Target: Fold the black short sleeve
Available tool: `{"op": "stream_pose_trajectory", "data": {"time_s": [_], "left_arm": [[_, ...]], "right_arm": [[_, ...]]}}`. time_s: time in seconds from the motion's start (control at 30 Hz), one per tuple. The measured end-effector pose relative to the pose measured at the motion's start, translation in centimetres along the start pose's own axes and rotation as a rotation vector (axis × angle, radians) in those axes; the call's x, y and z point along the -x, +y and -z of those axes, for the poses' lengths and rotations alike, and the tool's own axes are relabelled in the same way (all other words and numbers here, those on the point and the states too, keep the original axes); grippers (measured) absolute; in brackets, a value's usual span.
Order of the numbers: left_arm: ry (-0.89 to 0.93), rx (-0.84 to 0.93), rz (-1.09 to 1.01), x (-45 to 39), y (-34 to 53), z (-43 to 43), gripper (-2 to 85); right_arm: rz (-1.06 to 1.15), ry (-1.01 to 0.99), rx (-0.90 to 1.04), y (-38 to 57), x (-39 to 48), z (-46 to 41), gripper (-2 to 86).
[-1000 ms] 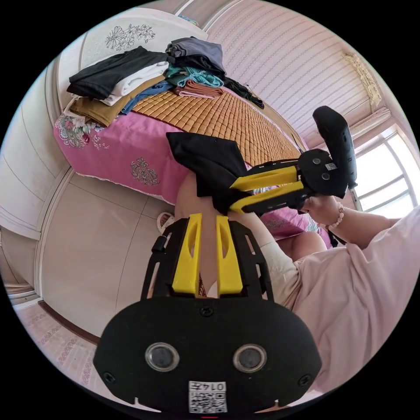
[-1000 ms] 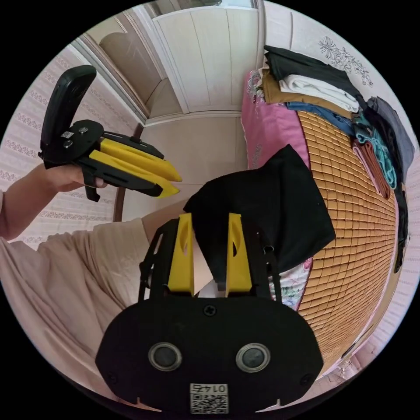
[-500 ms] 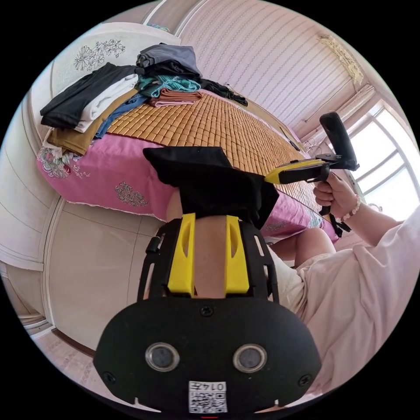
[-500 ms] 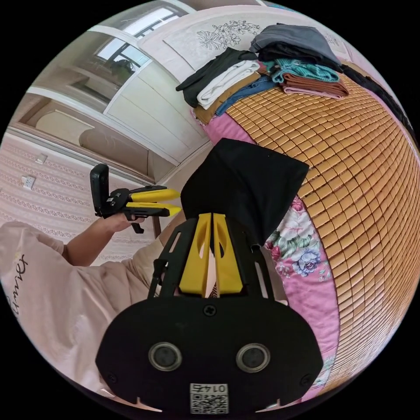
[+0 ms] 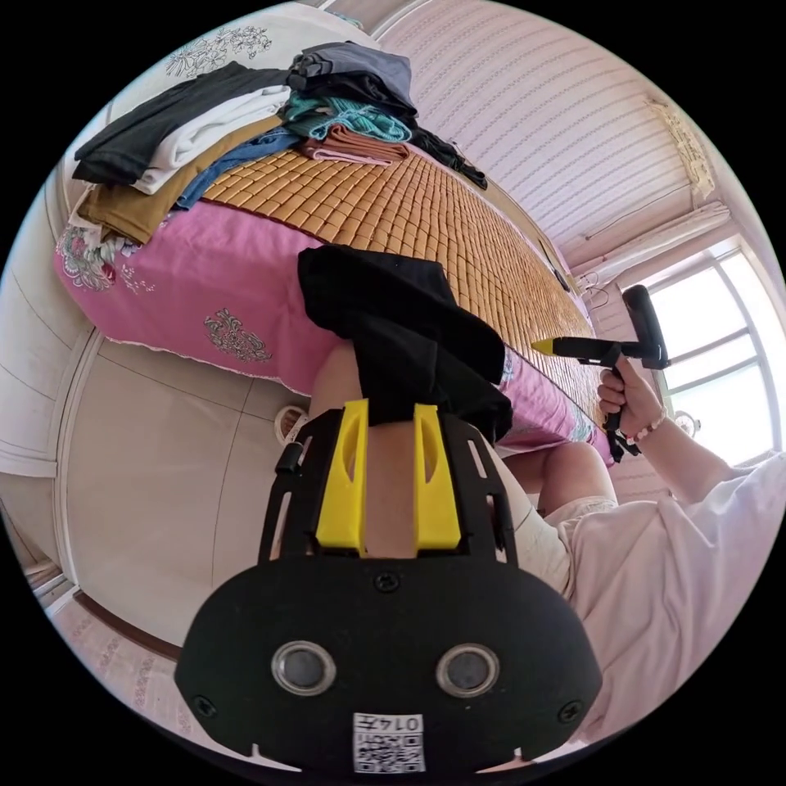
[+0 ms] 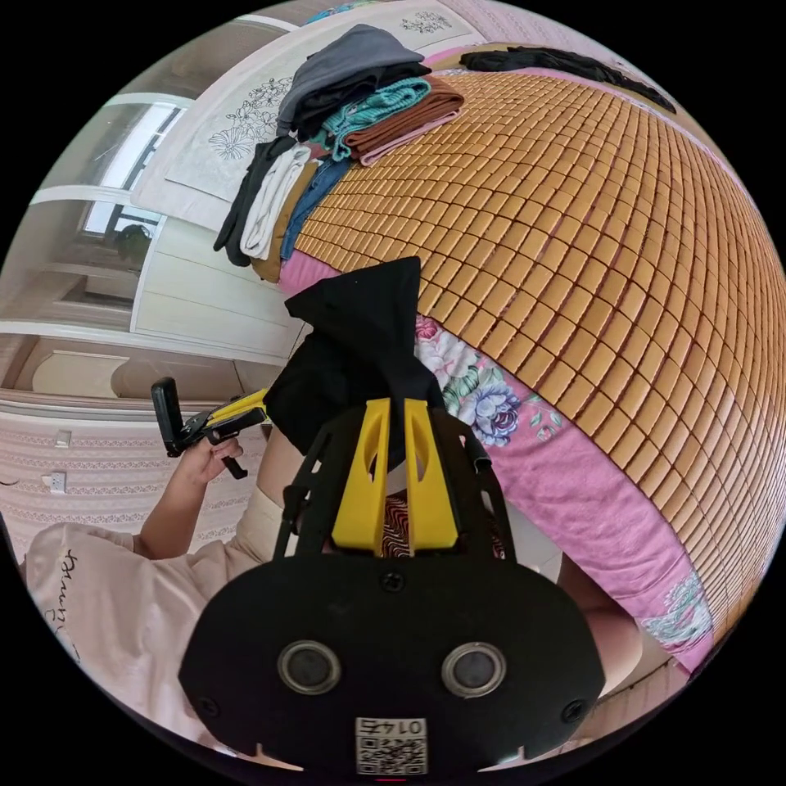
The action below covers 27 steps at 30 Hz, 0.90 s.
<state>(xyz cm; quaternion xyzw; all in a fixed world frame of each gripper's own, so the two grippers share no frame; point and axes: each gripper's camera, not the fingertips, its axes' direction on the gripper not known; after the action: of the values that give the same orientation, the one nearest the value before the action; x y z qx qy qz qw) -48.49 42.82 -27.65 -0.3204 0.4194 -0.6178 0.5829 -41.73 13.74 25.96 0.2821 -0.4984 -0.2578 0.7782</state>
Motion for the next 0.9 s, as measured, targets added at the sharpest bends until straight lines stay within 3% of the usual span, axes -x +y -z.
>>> {"op": "stream_pose_trajectory", "data": {"time_s": [0.2,0.3,0.37,0.5,0.7,0.9], "left_arm": [[0.062,0.026,0.009,0.5,-0.9,0.4,6.4],[0.048,0.019,-0.039,-0.6,-1.0,1.1,3.1],[-0.003,0.018,-0.087,-1.8,-1.0,1.8,1.8],[-0.02,-0.008,-0.092,-2.9,-1.0,3.7,0.4],[0.008,-0.152,-0.111,-4.9,-0.3,10.6,-0.4],[0.114,-0.457,-0.084,-6.7,0.7,21.2,-0.6]], "right_arm": [[0.037,0.0,-0.024,2.6,0.4,2.8,9.7],[0.126,0.039,0.057,3.3,2.3,2.3,12.4],[0.169,0.169,0.155,3.5,3.4,1.1,13.2],[0.125,0.179,0.267,4.2,1.7,1.3,3.5],[0.077,-0.026,0.054,8.7,-1.0,13.1,0.9],[0.02,-0.292,-0.332,18.6,-4.4,28.4,0.4]]}}
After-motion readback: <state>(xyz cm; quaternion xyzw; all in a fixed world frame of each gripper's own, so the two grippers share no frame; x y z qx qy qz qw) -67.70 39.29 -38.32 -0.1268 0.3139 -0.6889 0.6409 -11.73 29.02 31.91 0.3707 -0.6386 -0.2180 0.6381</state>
